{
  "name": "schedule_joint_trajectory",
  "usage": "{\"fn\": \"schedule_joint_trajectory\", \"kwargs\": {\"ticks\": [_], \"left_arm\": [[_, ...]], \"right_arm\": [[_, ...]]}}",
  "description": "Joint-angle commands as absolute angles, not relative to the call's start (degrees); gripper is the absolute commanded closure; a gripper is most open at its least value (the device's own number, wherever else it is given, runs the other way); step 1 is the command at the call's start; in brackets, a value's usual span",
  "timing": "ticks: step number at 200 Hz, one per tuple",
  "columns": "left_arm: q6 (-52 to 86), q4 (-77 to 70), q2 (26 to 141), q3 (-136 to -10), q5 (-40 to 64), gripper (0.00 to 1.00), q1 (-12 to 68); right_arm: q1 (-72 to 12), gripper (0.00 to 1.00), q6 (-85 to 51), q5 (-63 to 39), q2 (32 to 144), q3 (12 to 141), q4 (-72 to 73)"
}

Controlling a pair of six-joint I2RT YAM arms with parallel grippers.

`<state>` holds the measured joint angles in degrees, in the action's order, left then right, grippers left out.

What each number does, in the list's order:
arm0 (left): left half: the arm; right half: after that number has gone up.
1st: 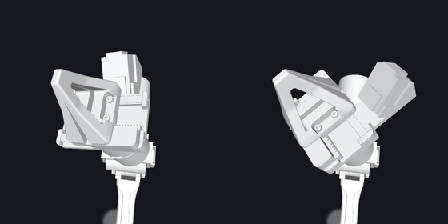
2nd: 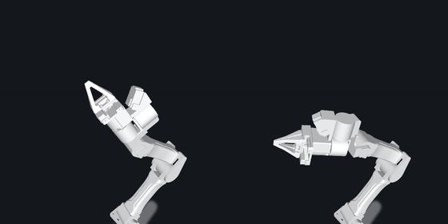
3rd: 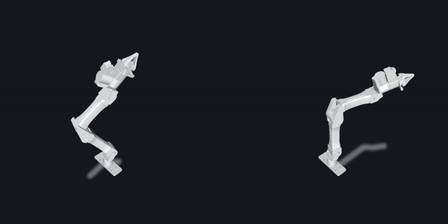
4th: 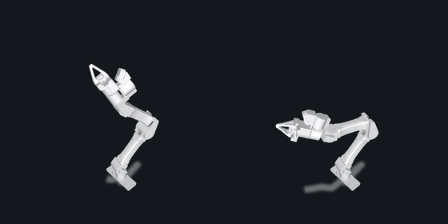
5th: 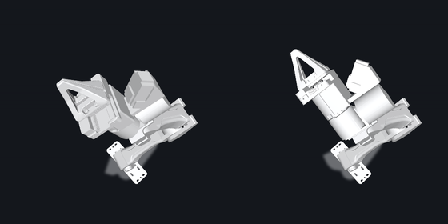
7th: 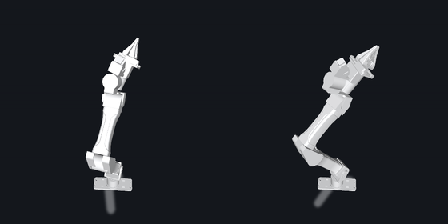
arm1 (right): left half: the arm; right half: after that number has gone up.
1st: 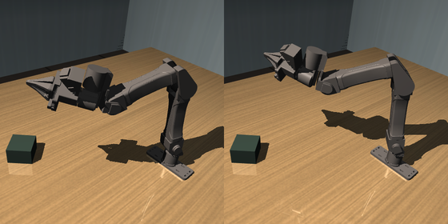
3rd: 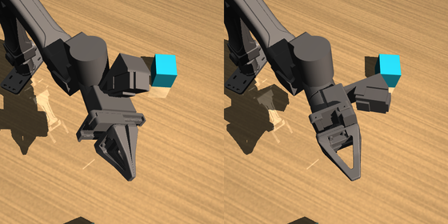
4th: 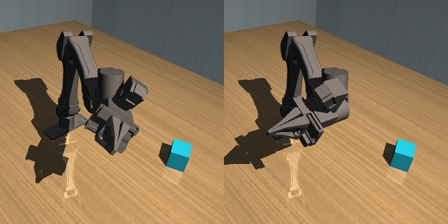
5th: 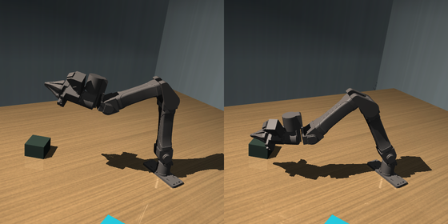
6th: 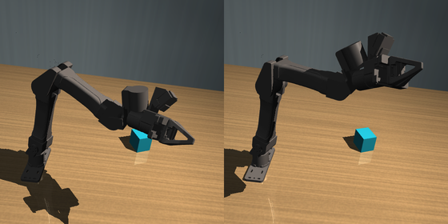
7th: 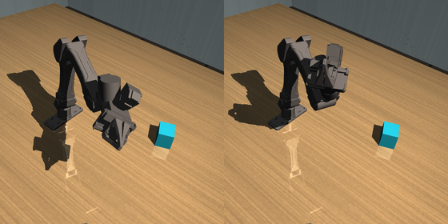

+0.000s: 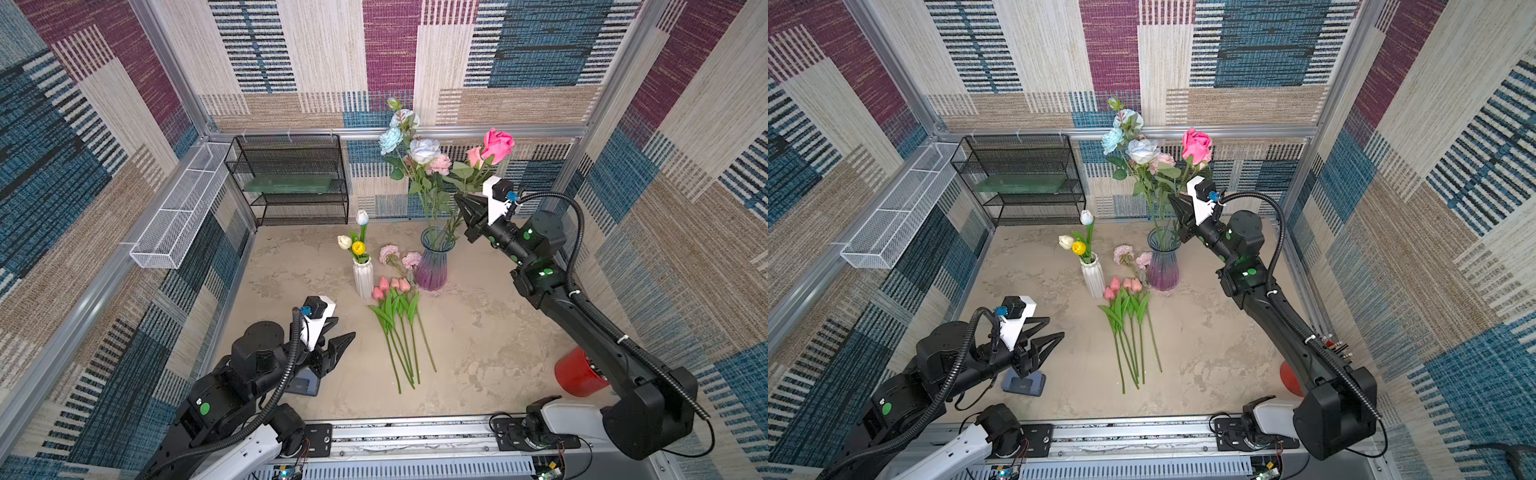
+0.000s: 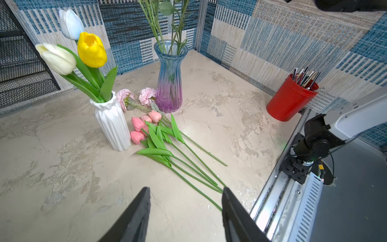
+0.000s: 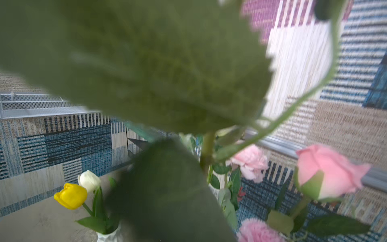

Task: Pick out pink flowers from the vase
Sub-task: Pick up the flower from the vase.

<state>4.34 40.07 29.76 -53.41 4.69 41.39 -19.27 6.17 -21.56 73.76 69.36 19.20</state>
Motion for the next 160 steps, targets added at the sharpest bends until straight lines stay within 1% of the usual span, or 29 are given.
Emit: {"fn": "schedule_joint_trajectory", "kwargs": {"ticks": [1, 29, 67, 110, 141, 160], "left_arm": [[2.5, 38.6, 31.0, -55.3, 4.7, 0.41, 41.4], [0.1, 37.2, 33.9, -58.8, 6.8, 0.36, 41.4], [-5.2, 36.1, 38.9, -63.4, 9.1, 0.37, 41.4], [-15.4, 36.6, 44.7, -65.1, 11.6, 0.39, 41.4], [-17.6, 31.3, 45.7, -61.9, 11.4, 0.39, 41.5], [-18.6, 27.1, 45.9, -58.7, 14.4, 0.4, 41.5]], "right_arm": [[-20.3, 0.97, 9.5, -22.6, 71.9, 72.8, 14.8], [-22.7, 0.97, 8.7, -24.1, 69.9, 76.7, 12.9], [-27.6, 0.98, 5.9, -27.0, 67.3, 77.5, 9.6], [-34.2, 0.98, 2.4, -28.6, 64.2, 71.2, 9.5], [-38.5, 0.97, 0.6, -28.4, 62.6, 65.9, 10.9], [-40.2, 0.98, -0.4, -28.0, 62.1, 63.7, 11.0]]}}
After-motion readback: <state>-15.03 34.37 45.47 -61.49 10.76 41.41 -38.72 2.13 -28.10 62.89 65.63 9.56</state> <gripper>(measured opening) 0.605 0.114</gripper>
